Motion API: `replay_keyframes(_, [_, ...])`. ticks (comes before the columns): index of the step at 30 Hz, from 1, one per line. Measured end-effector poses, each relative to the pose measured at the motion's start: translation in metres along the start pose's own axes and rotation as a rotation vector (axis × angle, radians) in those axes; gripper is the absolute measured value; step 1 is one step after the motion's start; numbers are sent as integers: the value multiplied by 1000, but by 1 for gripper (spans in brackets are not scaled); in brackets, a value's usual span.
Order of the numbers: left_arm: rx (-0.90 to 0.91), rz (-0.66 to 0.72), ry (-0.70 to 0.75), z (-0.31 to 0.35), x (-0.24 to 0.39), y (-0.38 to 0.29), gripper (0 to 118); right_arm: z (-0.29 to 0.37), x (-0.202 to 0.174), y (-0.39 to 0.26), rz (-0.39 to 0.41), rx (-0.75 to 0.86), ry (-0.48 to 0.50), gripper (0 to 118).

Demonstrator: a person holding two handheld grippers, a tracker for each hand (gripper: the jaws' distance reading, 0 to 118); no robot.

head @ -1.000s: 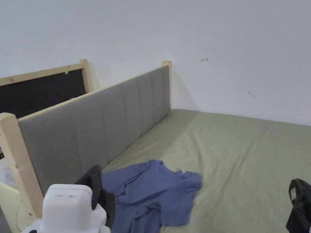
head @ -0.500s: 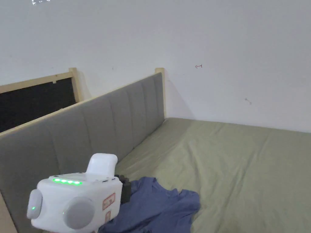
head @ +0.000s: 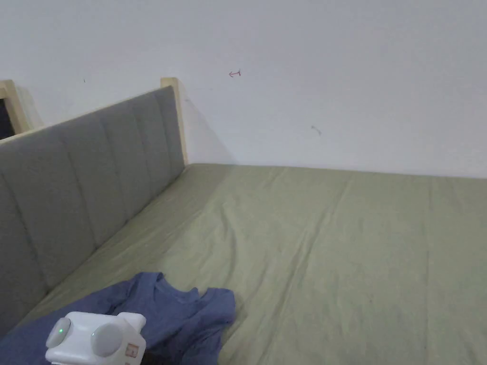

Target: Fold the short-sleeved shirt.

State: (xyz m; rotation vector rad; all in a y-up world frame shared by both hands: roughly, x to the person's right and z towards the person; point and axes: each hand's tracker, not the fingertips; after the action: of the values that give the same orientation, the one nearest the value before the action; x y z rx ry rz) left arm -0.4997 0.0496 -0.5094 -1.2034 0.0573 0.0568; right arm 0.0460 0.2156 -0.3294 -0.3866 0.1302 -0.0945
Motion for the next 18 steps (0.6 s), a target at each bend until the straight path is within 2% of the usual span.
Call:
replay_keyframes(2, [117,56,-18,10,-3,-10,118,-4,1,-2,1,-19,4,0])
replay_keyframes(5, [124,25,25,15,5,-14,117,-9,3,-6,-24,-39,23,0])
replay_keyframes(6, [106,32,34,18,6,-12,108,-9,3,-6,-33,-43,33,0])
replay_keyframes(7, [104,40,32,24,7,-13,92,-9,2,-6,-41,-48,43,0])
replay_keyframes(8, [136,45,22,35,10,-14,64,-9,2,-6,-45,-52,51,0])
replay_keyframes(9, [191,37,23,43,12,-15,18,-7,3,-6,-47,-53,58,0])
replay_keyframes(10, [238,21,59,53,16,-18,18,-5,3,-5,-50,-51,67,0])
replay_keyframes(11, [246,-16,125,62,19,-20,4,-1,4,-4,-51,-45,73,0])
replay_keyframes(15, [302,-37,72,107,17,-25,5,13,10,1,-63,-28,83,0])
replay_keyframes(18, [498,-63,69,175,34,-18,5,31,20,10,-86,3,88,0])
